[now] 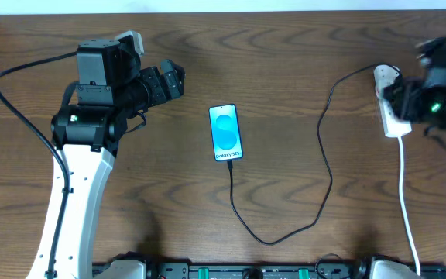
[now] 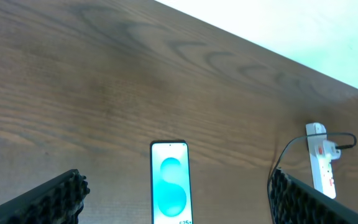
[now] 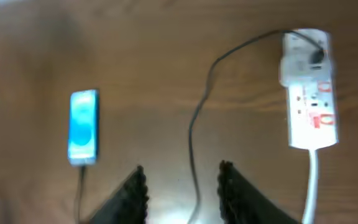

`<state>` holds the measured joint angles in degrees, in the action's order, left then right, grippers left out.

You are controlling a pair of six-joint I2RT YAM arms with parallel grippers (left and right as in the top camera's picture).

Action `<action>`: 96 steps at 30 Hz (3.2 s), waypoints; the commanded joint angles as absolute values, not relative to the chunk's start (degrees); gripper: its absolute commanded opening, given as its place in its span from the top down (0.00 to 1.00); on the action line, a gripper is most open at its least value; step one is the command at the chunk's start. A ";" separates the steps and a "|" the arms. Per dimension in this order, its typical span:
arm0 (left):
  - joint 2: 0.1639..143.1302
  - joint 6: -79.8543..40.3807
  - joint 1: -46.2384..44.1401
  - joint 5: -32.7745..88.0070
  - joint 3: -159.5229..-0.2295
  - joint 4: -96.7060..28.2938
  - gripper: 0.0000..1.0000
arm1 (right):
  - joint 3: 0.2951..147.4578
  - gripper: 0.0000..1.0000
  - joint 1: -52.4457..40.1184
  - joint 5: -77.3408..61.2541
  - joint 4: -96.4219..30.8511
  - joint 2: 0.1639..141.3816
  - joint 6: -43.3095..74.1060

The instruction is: Plug charger to phone and switch on socket

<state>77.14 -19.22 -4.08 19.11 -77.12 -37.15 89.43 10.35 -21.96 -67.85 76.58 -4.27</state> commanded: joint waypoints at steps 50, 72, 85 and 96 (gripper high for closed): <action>77.14 -18.44 -3.88 18.74 -77.23 -37.28 0.04 | 89.49 0.01 -1.87 -9.32 -78.94 70.13 -10.79; 77.14 -18.44 -3.88 18.74 -77.23 -37.28 0.04 | 72.82 0.01 -2.04 -6.09 -54.89 58.22 -16.12; 77.14 -18.44 -3.88 18.74 -77.23 -37.28 0.04 | 31.51 0.01 -2.02 -6.20 -28.97 22.63 -24.47; 77.14 -18.44 -3.88 18.74 -77.23 -37.28 0.04 | 12.56 0.01 -2.04 -8.86 -13.43 6.70 -24.49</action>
